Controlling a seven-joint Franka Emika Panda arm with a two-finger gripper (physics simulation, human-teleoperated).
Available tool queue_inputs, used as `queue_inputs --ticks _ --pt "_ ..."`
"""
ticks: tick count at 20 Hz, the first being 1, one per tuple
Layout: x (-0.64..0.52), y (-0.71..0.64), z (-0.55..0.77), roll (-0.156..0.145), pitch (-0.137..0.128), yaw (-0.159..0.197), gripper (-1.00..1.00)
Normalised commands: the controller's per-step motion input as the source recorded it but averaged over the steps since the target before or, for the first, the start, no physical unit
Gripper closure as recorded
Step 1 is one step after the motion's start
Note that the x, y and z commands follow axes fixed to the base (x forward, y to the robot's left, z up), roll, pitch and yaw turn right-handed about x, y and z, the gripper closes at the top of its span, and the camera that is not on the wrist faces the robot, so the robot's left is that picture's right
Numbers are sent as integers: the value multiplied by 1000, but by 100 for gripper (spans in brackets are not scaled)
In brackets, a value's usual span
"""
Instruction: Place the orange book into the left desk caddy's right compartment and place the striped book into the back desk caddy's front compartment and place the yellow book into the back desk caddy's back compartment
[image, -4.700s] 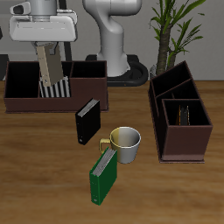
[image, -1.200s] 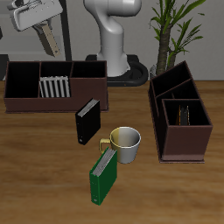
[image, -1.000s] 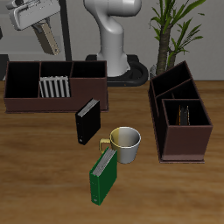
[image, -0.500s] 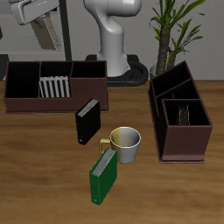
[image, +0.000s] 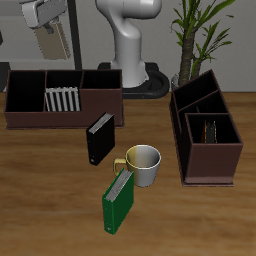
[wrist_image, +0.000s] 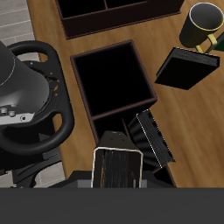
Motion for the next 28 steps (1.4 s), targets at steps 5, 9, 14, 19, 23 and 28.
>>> queue_inputs --ticks 5,9,14,19,23,28 --pt "-13 117 -150 -5 -43 206 100" --pt "83 86 -119 -3 24 127 100" --pt "59 -27 -170 -16 1 195 100" --pt "-25 -34 -171 5 52 101 100" --pt "2 -54 -51 -14 -2 76 100" --pt "-27 -171 108 -24 -31 9 100"
